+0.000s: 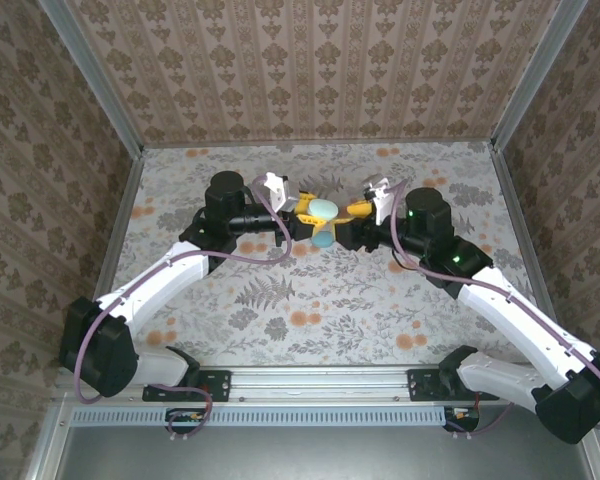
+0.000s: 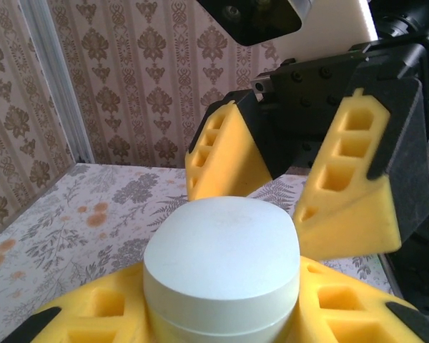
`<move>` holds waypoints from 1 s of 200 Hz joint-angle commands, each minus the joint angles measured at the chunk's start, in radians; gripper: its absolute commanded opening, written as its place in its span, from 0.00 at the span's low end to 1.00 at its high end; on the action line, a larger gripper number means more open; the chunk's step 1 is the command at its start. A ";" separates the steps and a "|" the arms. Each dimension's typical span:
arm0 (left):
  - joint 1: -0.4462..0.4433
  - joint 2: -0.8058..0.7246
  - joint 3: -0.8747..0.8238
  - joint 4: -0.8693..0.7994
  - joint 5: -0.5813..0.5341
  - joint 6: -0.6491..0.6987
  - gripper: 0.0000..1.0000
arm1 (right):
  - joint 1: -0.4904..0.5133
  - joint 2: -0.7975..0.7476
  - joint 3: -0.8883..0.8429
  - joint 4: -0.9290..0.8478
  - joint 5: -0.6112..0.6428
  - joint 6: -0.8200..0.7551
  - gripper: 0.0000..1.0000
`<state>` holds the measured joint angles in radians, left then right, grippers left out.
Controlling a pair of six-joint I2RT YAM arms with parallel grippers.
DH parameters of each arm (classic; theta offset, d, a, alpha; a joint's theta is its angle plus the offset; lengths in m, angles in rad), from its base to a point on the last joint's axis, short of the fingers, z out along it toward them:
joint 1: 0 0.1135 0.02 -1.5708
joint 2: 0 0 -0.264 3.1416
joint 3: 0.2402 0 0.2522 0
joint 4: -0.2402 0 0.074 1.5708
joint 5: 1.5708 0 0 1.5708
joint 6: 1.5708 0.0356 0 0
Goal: Insert wireless bluetooth earbuds into charging case
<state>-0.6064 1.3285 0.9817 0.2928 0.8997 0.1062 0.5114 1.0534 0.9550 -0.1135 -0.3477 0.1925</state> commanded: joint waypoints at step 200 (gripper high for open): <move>-0.006 -0.063 -0.039 0.124 -0.066 0.023 0.32 | -0.151 0.236 0.079 0.414 -0.640 0.930 0.69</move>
<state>-0.6083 1.2938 0.9340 0.3565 0.8566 0.1246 0.3542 1.2648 1.0431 0.0616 -0.7929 0.8177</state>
